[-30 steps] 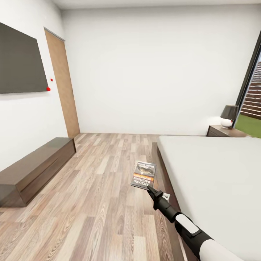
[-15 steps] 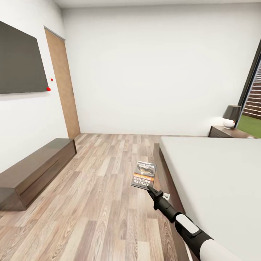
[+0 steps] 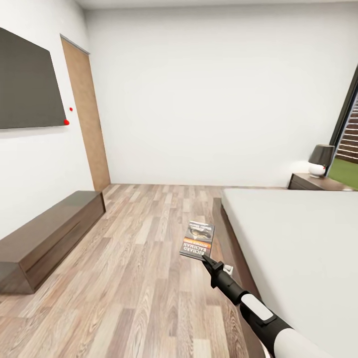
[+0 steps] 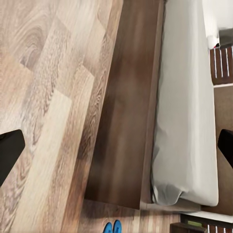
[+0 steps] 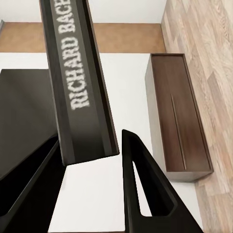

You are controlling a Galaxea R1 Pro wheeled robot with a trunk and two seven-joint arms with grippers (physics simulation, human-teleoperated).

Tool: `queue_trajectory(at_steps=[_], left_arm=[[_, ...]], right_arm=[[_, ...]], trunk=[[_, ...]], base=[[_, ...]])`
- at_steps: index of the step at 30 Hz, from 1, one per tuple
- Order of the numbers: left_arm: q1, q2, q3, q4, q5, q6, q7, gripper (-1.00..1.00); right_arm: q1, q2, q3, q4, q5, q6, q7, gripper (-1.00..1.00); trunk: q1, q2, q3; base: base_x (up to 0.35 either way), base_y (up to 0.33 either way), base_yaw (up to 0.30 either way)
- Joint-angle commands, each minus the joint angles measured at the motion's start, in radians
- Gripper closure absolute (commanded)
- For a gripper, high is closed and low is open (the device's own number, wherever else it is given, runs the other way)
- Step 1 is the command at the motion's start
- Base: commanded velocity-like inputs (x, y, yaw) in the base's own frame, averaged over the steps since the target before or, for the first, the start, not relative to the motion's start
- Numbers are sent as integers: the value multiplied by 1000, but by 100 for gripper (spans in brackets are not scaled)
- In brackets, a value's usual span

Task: In the bedroom, move the book from the bed onto either nightstand, and place the two sandals side by side next to the bed.

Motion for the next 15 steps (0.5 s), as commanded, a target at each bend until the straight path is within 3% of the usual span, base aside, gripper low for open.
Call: queue_trajectory(at_steps=[1, 11, 15], left_arm=[[-1, 0, 5, 0, -2, 11, -3, -100], [-1, 0, 5, 0, -2, 11, -3, -100], [-1, 0, 5, 0, -2, 11, -3, -100]], right_arm=[[-1, -1, 5, 1, -12, 4, 2, 100], [-1, -1, 5, 2, -13, 4, 2, 100], [-1, -1, 5, 2, -12, 4, 2, 100]], trunk=[[0, 0, -1], [0, 0, -1], [0, 0, -1]], base=[[110, 72, 0], [110, 72, -5], [110, 72, -110]])
